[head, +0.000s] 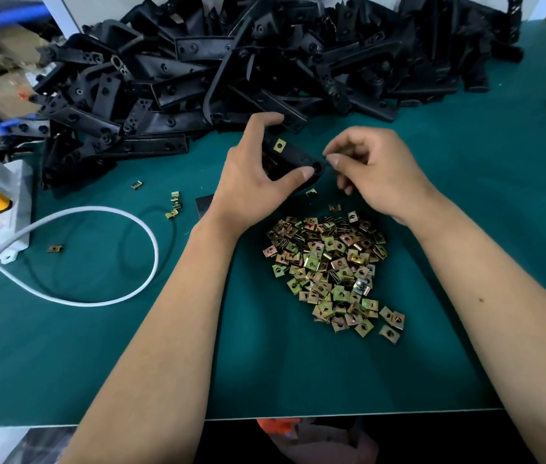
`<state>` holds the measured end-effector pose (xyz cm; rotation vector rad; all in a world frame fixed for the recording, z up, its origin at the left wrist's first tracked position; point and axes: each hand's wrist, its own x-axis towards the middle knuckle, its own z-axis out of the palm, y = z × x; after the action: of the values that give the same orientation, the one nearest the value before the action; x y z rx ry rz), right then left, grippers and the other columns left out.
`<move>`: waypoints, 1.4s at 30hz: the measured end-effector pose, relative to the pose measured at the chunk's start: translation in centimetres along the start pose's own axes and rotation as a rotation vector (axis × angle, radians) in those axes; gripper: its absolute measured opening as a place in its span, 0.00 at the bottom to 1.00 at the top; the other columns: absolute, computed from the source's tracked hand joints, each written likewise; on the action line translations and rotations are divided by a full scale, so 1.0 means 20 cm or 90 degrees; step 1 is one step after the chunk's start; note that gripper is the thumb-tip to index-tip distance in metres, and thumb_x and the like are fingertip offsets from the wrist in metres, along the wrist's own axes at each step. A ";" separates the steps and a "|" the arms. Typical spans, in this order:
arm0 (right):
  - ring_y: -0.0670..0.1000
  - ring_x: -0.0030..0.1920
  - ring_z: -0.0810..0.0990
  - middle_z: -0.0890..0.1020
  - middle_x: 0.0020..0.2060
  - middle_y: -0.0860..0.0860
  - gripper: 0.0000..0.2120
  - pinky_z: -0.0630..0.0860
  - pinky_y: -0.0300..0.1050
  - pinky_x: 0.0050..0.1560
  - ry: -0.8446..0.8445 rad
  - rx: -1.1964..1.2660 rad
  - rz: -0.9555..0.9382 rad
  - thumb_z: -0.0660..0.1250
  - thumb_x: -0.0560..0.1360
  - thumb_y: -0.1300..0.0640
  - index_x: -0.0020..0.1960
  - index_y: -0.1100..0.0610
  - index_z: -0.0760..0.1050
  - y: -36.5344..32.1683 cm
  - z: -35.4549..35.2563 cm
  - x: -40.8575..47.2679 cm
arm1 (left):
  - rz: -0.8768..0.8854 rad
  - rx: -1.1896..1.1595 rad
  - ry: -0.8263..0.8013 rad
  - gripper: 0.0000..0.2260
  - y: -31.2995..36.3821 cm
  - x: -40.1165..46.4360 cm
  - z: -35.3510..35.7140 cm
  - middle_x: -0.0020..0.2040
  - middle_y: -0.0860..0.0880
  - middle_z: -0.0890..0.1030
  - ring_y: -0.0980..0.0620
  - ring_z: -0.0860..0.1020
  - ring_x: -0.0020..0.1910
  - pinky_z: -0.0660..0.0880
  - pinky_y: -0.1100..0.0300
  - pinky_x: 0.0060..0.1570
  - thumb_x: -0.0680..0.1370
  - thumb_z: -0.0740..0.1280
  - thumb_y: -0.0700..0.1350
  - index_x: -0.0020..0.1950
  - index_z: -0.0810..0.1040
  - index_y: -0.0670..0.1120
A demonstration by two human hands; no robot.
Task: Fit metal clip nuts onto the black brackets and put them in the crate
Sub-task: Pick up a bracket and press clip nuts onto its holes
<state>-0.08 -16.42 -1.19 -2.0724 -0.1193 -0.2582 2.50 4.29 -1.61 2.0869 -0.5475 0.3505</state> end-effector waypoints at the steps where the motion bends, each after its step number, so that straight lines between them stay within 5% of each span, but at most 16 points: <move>1: 0.48 0.31 0.82 0.83 0.35 0.51 0.04 0.79 0.41 0.34 0.017 0.051 0.015 0.69 0.81 0.62 0.50 0.57 0.83 0.00 0.01 0.00 | 0.008 0.002 -0.013 0.30 0.00 0.00 0.00 0.49 0.60 0.80 0.63 0.79 0.46 0.71 0.73 0.45 0.71 0.78 0.52 0.70 0.71 0.51; 7: 0.48 0.37 0.84 0.85 0.36 0.51 0.05 0.80 0.39 0.39 0.025 0.333 0.078 0.72 0.78 0.66 0.51 0.59 0.85 -0.04 0.01 -0.01 | 0.035 -0.010 0.005 0.31 0.01 0.00 -0.01 0.54 0.64 0.77 0.69 0.76 0.51 0.68 0.76 0.48 0.70 0.80 0.51 0.69 0.72 0.47; 13: 0.47 0.29 0.76 0.80 0.30 0.47 0.07 0.72 0.39 0.28 0.018 0.190 0.027 0.70 0.81 0.57 0.44 0.54 0.84 -0.04 0.01 -0.01 | 0.034 -0.026 -0.029 0.30 0.05 -0.01 0.01 0.51 0.56 0.80 0.56 0.81 0.46 0.79 0.58 0.48 0.69 0.81 0.52 0.67 0.73 0.49; 20: 0.45 0.27 0.71 0.76 0.28 0.47 0.12 0.68 0.37 0.26 -0.031 0.221 0.052 0.70 0.81 0.54 0.40 0.54 0.82 -0.04 0.00 -0.02 | 0.036 -0.037 -0.041 0.31 0.05 -0.01 0.01 0.49 0.57 0.80 0.54 0.82 0.45 0.80 0.52 0.50 0.69 0.81 0.52 0.67 0.73 0.48; 29: 0.44 0.29 0.71 0.75 0.31 0.49 0.09 0.71 0.36 0.31 -0.061 0.155 0.026 0.70 0.81 0.55 0.42 0.54 0.83 -0.03 -0.01 -0.01 | 0.042 -0.025 -0.050 0.32 0.04 -0.01 0.02 0.42 0.56 0.81 0.54 0.82 0.43 0.80 0.53 0.48 0.68 0.81 0.52 0.67 0.72 0.48; 37: 0.51 0.32 0.71 0.78 0.33 0.63 0.08 0.69 0.48 0.37 -0.076 0.052 -0.004 0.72 0.79 0.49 0.45 0.51 0.86 -0.03 -0.04 -0.01 | 0.061 -0.015 -0.073 0.31 0.02 -0.01 0.04 0.39 0.62 0.82 0.58 0.82 0.42 0.73 0.67 0.44 0.69 0.82 0.50 0.66 0.71 0.48; 42: 0.47 0.31 0.72 0.80 0.32 0.59 0.07 0.69 0.45 0.38 -0.080 0.037 -0.025 0.72 0.80 0.51 0.44 0.49 0.86 -0.05 -0.04 -0.02 | 0.064 -0.009 -0.078 0.31 0.02 -0.01 0.04 0.39 0.58 0.83 0.57 0.81 0.42 0.75 0.65 0.44 0.69 0.81 0.51 0.65 0.70 0.48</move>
<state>-0.68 -16.58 -0.05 -2.0299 -0.2424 -0.1463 2.16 3.45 -1.78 2.0820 -0.7264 0.2771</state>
